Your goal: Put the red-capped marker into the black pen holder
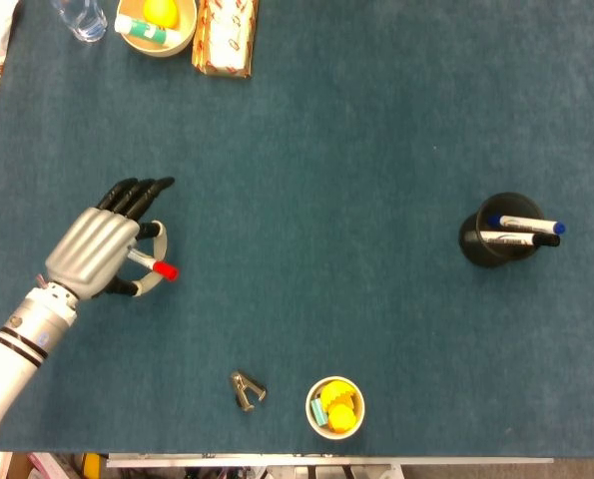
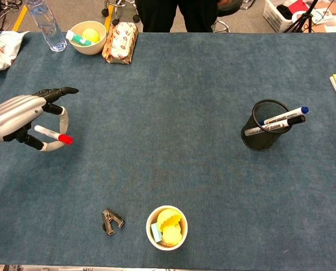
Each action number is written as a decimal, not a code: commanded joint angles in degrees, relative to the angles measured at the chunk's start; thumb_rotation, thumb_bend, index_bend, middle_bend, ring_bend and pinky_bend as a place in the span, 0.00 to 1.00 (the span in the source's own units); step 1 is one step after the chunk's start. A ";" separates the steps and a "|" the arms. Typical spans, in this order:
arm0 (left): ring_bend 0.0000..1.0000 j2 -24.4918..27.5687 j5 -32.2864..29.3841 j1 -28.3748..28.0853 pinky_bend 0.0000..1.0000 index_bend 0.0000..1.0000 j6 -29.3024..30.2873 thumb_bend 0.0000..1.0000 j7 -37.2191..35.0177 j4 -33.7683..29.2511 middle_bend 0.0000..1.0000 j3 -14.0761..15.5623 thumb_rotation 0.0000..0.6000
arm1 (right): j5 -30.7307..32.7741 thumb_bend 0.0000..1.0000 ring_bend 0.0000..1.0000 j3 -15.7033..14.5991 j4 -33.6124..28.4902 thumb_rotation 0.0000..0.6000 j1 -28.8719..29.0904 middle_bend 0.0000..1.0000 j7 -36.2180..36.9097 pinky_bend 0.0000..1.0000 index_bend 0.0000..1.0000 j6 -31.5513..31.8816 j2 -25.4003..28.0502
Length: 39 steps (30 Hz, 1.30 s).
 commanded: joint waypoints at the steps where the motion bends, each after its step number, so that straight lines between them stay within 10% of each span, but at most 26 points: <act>1: 0.00 1.85 -1.97 0.11 0.04 0.65 -0.20 0.27 -2.70 -2.54 0.01 -1.19 1.00 | -0.20 0.29 0.31 -0.04 0.33 1.00 0.31 0.31 0.41 0.49 0.40 -0.41 -0.59; 13: 0.00 7.91 -6.79 0.75 0.04 0.65 -0.84 0.27 -11.03 -8.99 0.02 -4.33 1.00 | -2.14 0.00 0.24 -0.44 2.09 1.00 2.18 0.29 3.48 0.39 0.20 -2.07 -3.54; 39: 0.00 11.18 -7.48 1.24 0.04 0.65 -1.69 0.27 -13.06 -12.34 0.02 -5.96 1.00 | -2.14 0.00 0.11 -1.35 12.21 1.00 5.21 0.14 17.51 0.30 0.03 -6.98 -15.43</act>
